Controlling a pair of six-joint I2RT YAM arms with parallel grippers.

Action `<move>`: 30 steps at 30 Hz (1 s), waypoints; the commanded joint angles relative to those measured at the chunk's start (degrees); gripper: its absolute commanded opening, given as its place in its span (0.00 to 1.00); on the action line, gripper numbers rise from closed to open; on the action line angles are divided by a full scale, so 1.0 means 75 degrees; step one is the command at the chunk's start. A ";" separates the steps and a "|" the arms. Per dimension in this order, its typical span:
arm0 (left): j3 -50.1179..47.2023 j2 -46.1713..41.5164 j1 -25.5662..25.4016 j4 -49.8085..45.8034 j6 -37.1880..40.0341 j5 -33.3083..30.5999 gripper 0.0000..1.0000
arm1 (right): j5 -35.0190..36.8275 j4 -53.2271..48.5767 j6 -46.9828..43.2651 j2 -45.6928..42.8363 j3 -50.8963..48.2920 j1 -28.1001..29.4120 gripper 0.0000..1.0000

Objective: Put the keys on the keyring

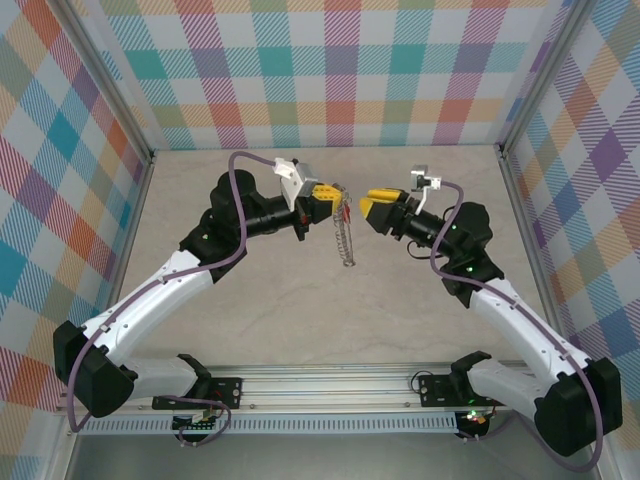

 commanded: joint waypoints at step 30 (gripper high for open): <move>-0.0045 0.0053 0.0198 0.0899 -0.0750 0.0858 0.00 | -0.1269 0.2210 0.0994 0.0810 0.0392 -0.0061 0.50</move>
